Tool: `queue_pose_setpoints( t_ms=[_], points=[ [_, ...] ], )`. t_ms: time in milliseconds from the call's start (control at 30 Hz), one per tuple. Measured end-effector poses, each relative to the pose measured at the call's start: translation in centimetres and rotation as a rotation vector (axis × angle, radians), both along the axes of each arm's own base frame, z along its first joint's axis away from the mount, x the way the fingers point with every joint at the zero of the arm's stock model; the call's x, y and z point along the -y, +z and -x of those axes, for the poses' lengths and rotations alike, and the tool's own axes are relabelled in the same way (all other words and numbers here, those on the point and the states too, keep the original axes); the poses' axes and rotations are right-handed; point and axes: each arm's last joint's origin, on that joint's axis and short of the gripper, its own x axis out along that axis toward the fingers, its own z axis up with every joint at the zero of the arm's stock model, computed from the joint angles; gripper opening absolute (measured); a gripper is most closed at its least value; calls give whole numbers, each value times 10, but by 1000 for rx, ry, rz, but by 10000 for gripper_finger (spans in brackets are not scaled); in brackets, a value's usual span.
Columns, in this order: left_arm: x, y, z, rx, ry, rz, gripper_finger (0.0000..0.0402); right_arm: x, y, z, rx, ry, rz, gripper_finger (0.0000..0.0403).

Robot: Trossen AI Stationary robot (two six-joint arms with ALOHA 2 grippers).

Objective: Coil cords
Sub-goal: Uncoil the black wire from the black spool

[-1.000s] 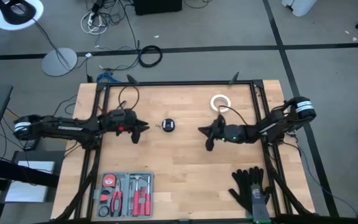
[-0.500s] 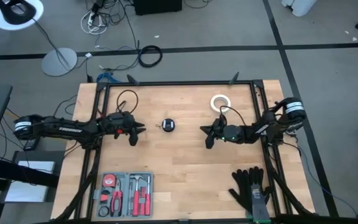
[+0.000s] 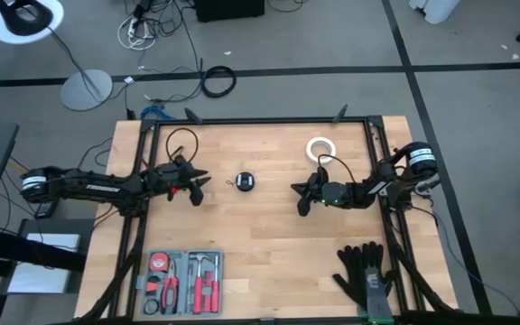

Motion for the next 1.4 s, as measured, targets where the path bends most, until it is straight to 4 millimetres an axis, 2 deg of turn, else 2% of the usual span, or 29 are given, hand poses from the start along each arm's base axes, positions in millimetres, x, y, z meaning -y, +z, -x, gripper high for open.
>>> queue_pose_setpoints(
  t_ms=[267, 633, 767, 900, 1000, 1100, 1200, 1400],
  points=[
    [0, 0, 0, 0, 0, 0, 127, 0, 1, 0, -4, 9, 22, 8],
    [0, 0, 0, -3, 2, 0, 127, 0, 9, -7, 123, -15, -86, 8],
    [0, 0, 0, -1, 4, -2, 127, 2, 23, -26, 172, 19, -28, 8],
    [0, 0, 0, -3, 11, -5, 127, 7, 47, -61, 155, 125, 131, 12],
    [-1, 0, 0, -4, 24, -11, 127, 16, 61, -90, 31, 131, 185, 23],
    [-1, 0, 0, -4, 24, -11, 127, 28, 73, -111, -203, 163, 185, 38],
    [-1, 0, 0, -4, 24, -11, 127, 39, 92, -125, -328, 194, 190, 57],
    [-1, 0, 0, -3, 24, -11, 127, 55, 121, -139, -260, 226, 228, 98]
  ],
)
